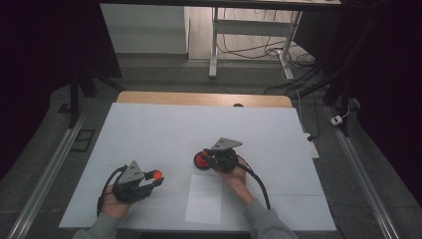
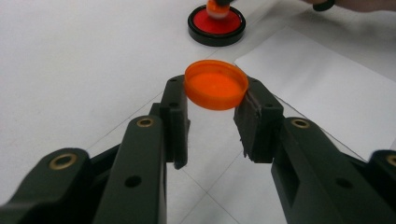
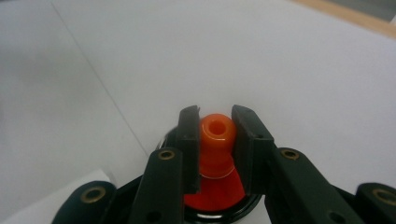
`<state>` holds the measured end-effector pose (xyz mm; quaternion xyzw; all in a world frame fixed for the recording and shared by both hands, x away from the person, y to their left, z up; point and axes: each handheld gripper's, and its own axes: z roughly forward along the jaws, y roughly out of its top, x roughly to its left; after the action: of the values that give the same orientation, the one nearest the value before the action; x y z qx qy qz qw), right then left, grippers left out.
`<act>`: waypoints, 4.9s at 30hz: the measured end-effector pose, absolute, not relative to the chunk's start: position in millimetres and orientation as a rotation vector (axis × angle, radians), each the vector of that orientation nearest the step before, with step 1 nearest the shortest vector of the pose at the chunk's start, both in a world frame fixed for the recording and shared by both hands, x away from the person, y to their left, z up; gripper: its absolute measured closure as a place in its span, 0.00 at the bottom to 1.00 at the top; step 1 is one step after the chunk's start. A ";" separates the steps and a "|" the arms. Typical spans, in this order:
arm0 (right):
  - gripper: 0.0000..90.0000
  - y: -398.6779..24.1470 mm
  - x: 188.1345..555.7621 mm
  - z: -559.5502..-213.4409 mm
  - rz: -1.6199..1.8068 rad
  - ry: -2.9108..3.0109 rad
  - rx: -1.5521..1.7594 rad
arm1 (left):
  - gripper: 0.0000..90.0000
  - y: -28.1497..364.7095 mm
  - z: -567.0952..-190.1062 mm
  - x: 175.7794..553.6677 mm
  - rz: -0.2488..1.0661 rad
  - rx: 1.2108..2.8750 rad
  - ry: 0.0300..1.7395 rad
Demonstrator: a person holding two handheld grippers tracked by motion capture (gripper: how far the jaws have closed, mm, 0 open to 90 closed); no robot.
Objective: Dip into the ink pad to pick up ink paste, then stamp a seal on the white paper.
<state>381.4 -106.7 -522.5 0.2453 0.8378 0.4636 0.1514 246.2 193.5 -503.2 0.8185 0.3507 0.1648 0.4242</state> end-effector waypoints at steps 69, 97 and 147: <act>0.81 -153.4 342.5 -473.7 1.535 2.337 0.675 | 0.73 196.5 -505.1 248.2 0.406 2.050 0.886; 0.80 -160.9 317.7 -481.8 1.528 2.397 0.643 | 0.73 196.2 -504.6 247.9 0.404 2.048 0.883; 0.80 -145.1 285.3 -495.0 1.517 2.520 0.526 | 0.73 195.2 -504.1 247.9 0.398 2.049 0.881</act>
<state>285.3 -145.1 -495.0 0.1754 0.8409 0.5061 0.0770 247.9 195.2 -504.1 0.8191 0.3522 0.1590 0.4240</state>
